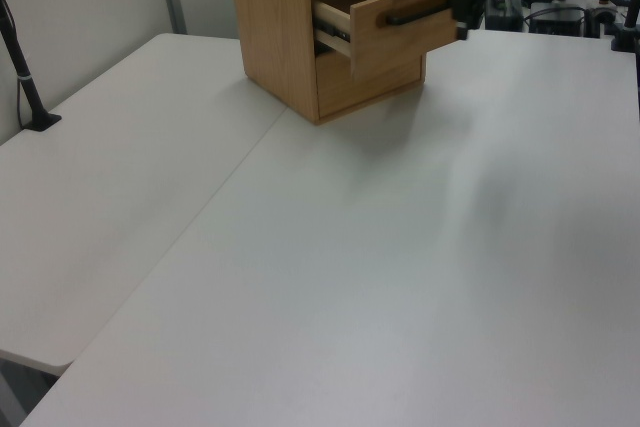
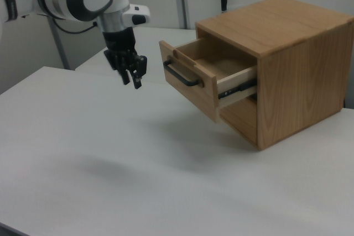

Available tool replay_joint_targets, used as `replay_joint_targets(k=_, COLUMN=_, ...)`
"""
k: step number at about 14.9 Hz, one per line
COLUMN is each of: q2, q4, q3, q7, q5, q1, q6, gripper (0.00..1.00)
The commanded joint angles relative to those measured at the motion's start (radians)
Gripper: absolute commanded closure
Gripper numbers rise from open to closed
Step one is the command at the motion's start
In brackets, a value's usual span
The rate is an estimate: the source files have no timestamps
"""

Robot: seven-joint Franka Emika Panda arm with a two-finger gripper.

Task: Close the drawer by sliding it
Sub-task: 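Move the gripper down toward the front face of the open drawer, then push the drawer front with the gripper into the wooden cabinet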

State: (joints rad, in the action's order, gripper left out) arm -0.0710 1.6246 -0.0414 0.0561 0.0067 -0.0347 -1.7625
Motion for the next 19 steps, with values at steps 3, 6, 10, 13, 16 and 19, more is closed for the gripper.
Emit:
replay_joint_targets(k=3, q2=-0.041, q4=-0.019, q3=-0.008, q7=0.522, q5=0.001, q1=0.001, q6=-0.286, gripper=1.00)
replay_joint_targets(k=6, q2=-0.075, q4=-0.022, q3=-0.006, q7=0.608, q5=-0.103, q1=0.002, q6=-0.328, gripper=1.00)
replay_joint_targets(k=10, q2=-0.118, q4=-0.035, q3=-0.008, q7=0.692, q5=-0.217, q1=-0.004, q6=-0.373, gripper=1.00)
replay_joint_targets(k=13, q2=-0.157, q4=-0.084, q3=-0.008, q7=0.706, q5=-0.252, q1=-0.043, q6=-0.422, gripper=1.00)
replay_joint_targets(k=16, q2=-0.237, q4=-0.156, q3=-0.008, q7=0.779, q5=-0.338, q1=-0.071, q6=-0.480, gripper=1.00)
replay_joint_targets(k=19, q2=-0.309, q4=-0.225, q3=-0.008, q7=0.800, q5=-0.395, q1=-0.082, q6=-0.482, gripper=1.00)
